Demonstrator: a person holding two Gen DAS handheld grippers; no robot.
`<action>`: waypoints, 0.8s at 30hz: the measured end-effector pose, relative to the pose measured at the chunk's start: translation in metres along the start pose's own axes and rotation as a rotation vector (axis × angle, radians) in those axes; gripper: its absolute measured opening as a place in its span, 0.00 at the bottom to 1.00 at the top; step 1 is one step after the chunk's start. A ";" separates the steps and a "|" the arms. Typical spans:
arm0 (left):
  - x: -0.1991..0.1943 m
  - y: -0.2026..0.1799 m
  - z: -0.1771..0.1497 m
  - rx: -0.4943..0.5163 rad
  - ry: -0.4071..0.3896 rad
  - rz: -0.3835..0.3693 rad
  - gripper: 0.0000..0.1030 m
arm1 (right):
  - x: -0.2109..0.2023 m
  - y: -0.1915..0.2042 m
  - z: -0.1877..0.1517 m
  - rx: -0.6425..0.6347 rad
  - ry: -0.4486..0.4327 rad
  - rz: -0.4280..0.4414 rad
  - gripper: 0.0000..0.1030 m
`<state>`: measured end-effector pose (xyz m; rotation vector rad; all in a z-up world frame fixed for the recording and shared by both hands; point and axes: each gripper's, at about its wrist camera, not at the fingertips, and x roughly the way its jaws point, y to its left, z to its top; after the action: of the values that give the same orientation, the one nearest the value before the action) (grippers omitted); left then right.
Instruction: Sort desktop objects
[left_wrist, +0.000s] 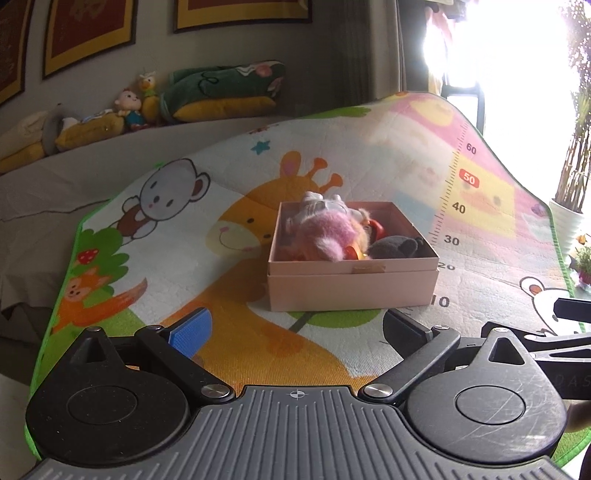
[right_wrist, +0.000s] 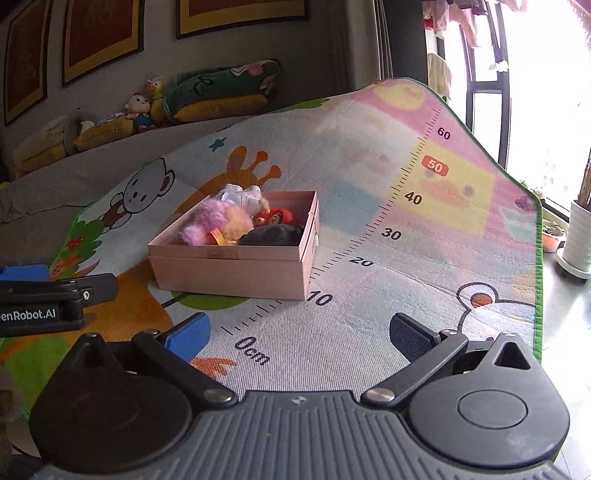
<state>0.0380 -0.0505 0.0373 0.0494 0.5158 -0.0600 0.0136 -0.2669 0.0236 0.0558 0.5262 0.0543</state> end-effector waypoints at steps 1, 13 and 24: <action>0.001 -0.001 -0.001 0.000 0.009 -0.008 0.98 | 0.001 -0.001 0.000 0.007 0.003 0.001 1.00; 0.019 0.000 -0.010 -0.026 0.109 -0.039 0.99 | 0.016 -0.008 -0.001 0.041 0.047 0.005 1.00; 0.019 0.003 -0.009 -0.033 0.093 -0.045 0.99 | 0.019 -0.006 -0.001 0.034 0.048 0.006 1.00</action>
<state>0.0497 -0.0476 0.0201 0.0079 0.6106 -0.0938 0.0298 -0.2711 0.0125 0.0894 0.5750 0.0529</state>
